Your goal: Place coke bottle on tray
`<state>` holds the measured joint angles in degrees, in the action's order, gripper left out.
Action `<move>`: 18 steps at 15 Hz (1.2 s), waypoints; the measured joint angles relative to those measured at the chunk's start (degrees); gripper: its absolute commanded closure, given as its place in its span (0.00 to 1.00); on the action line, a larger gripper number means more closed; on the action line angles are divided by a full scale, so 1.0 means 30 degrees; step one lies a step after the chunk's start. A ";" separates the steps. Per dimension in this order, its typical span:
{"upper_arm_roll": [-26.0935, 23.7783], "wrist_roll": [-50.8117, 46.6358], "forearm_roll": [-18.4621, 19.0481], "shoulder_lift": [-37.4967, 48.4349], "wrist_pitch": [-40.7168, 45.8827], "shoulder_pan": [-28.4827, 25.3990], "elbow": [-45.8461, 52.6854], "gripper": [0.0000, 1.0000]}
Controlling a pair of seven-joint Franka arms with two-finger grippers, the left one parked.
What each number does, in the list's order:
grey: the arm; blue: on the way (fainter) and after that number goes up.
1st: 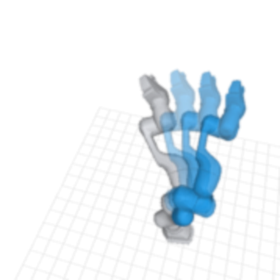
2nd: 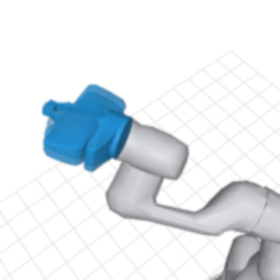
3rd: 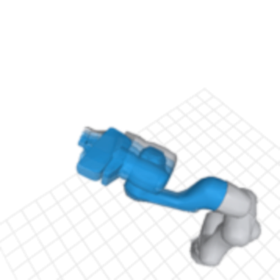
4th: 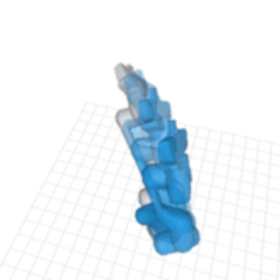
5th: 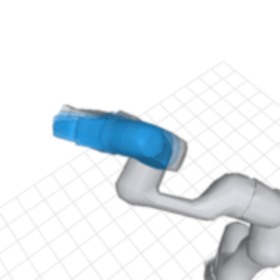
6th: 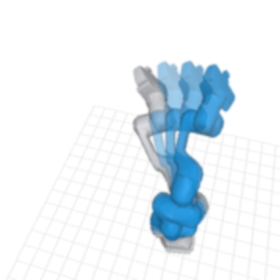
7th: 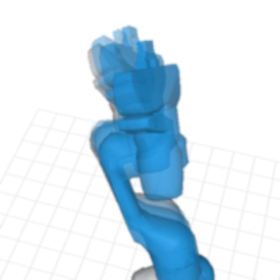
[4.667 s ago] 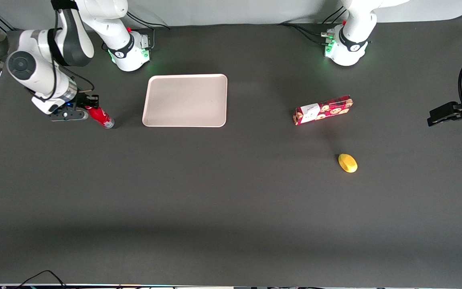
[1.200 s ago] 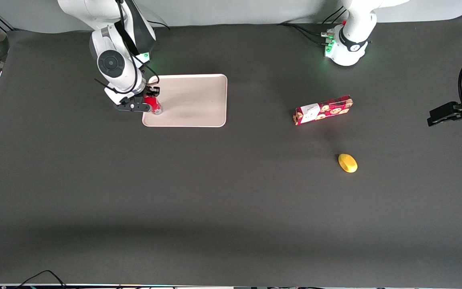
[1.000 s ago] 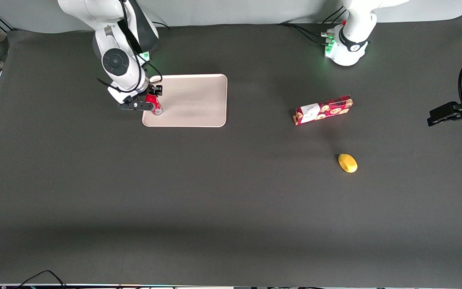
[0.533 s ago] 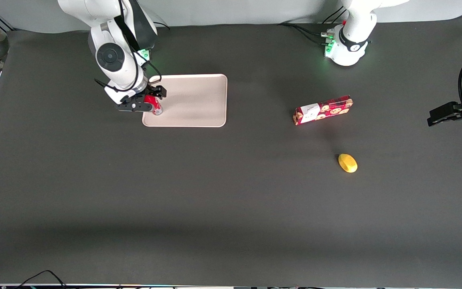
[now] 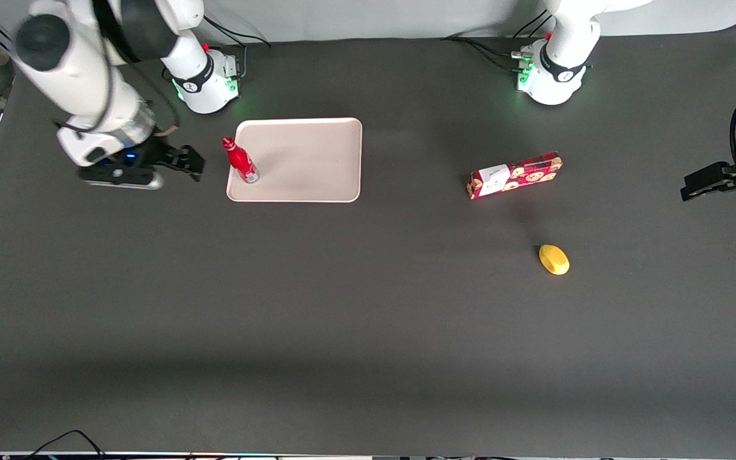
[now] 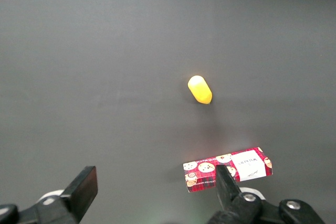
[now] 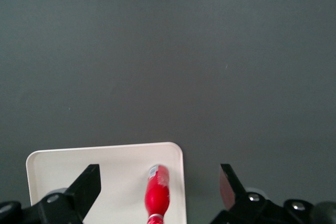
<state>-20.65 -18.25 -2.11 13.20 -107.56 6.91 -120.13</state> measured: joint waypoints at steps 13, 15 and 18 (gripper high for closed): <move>0.5800 0.6037 0.0852 -0.4524 0.4473 -0.0153 0.9893 0.00; 0.6097 0.6558 0.0852 -0.4625 0.4918 -0.0181 1.0262 0.00; 0.6401 0.6761 0.0852 -0.4738 0.5139 -0.0195 1.0351 0.00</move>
<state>-1.44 2.03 0.44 -1.02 -92.14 6.32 -89.07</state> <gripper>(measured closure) 0.000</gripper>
